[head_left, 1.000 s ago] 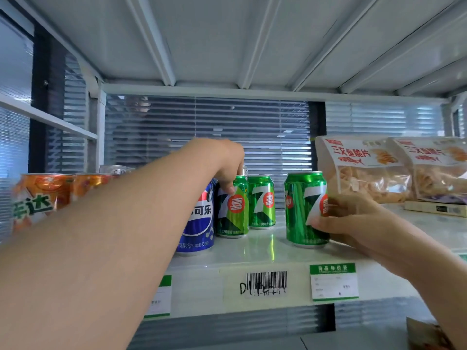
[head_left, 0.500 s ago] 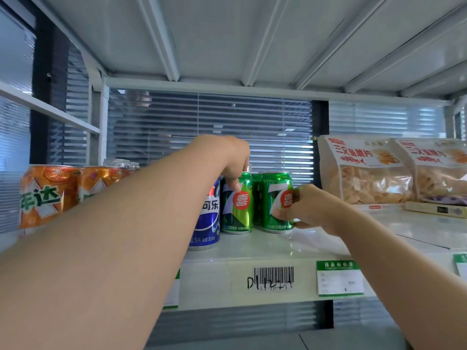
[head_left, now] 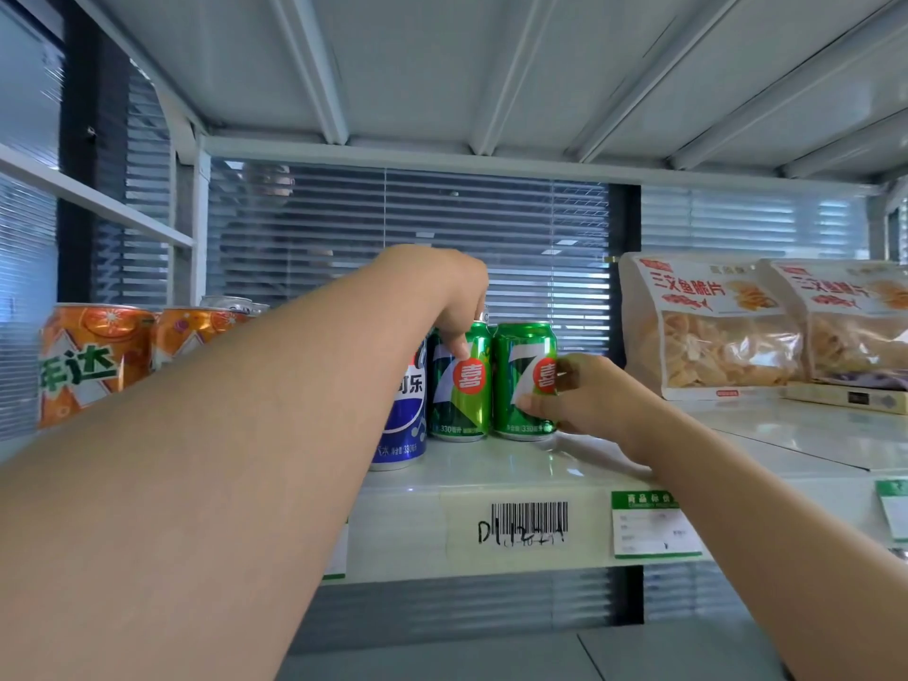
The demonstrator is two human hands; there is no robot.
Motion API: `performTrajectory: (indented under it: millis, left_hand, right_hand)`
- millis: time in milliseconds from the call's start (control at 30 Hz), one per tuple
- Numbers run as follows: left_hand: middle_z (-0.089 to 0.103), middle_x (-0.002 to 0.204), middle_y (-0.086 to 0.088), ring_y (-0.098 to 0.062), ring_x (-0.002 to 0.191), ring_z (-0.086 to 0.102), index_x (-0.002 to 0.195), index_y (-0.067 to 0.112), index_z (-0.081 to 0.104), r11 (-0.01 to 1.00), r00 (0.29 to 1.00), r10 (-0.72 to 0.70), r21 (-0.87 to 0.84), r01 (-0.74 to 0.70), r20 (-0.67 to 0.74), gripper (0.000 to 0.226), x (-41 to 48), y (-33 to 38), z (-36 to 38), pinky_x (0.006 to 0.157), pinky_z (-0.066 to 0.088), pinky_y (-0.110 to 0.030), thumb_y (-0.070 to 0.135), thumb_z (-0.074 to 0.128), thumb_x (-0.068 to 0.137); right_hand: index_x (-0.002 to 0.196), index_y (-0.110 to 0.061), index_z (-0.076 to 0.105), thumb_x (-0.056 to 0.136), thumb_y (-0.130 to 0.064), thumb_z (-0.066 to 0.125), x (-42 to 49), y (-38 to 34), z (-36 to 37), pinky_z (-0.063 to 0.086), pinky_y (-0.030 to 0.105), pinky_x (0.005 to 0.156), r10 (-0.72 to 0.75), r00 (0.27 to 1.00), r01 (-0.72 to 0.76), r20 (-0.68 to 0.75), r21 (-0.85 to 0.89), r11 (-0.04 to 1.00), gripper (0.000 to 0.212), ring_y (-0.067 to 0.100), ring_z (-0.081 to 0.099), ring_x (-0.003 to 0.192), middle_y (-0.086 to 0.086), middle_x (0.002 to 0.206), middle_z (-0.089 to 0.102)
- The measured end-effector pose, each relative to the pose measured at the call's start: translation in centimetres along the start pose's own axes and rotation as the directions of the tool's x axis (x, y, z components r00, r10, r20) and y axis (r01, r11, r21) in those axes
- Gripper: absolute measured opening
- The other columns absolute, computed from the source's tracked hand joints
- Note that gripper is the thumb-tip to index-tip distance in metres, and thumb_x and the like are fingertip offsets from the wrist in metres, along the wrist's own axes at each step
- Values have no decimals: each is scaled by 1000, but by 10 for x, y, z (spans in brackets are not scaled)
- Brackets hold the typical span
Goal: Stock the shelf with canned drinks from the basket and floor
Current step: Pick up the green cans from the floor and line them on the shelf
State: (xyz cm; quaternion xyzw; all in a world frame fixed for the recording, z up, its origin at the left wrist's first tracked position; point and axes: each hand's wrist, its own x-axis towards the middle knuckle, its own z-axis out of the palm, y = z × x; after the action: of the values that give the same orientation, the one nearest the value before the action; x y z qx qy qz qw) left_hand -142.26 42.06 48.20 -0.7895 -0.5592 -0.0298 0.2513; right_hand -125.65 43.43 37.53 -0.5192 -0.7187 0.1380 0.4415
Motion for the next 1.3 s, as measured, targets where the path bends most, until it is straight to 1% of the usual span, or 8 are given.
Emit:
performTrajectory:
  millis: [167,300,500,567,700,933,1067,1300]
  left_hand:
    - [58,98,2,-19,92,54,120,13,62,1000,1000,6,12,-5,-25,46,-1,2,1,85,49,-35,35,72,82]
    - [63,117,-2,-23,106,58,129,14,57,1000,999,-2,6,2,-48,56,0,0,6,93,50,-40,35,74,80]
    - [65,104,-1,-22,96,59,112,13,65,999,999,-33,-33,32,-39,38,-3,2,9,84,52,-37,33,73,80]
    - [65,111,-4,-23,99,60,116,14,63,997,997,-63,-43,61,-50,41,-5,1,11,86,52,-39,34,71,81]
    - [58,121,-9,-27,104,59,122,13,58,982,965,-150,-145,120,-217,38,-20,-3,5,82,52,-37,24,61,86]
    - [60,115,-2,-16,99,57,112,14,62,832,654,-335,-539,-133,-679,22,-89,8,-8,86,48,-27,17,54,92]
    - [64,101,1,-7,83,55,106,13,64,667,589,-484,-708,-230,-647,18,-133,13,11,69,44,-12,15,54,91]
    - [57,83,17,4,73,53,100,19,61,428,589,-662,-879,-212,-464,11,-210,16,66,66,43,-7,17,57,89]
  right_hand:
    - [86,-18,66,84,-24,75,-1,1,3,52,25,76,10,1000,-11,-12,-26,1000,11,13,65,78,-1,84,71]
    - [106,-19,66,82,-28,76,0,4,4,54,35,89,33,999,-33,-16,-18,999,27,15,68,94,-3,98,73]
    - [143,-14,41,75,-73,62,-16,-8,-1,48,45,100,159,981,-144,-112,137,980,92,26,56,118,6,135,56]
    - [136,-11,48,88,-65,52,-21,-13,-6,46,35,90,133,967,-113,-217,103,988,72,22,57,110,7,127,60]
    - [71,-14,50,102,-43,40,-32,-39,-15,32,28,55,1,922,2,-386,8,1000,43,16,48,60,0,67,52]
    - [105,7,60,97,-38,44,-56,-101,3,48,43,69,3,904,134,-427,291,947,48,22,53,72,17,82,63]
    - [77,-9,57,90,-34,45,-81,-119,33,39,38,64,44,932,135,-360,457,879,30,22,52,66,7,70,59]
    - [80,-15,59,98,-31,43,-143,-121,83,45,32,63,127,944,64,-305,548,834,29,19,59,67,3,74,65]
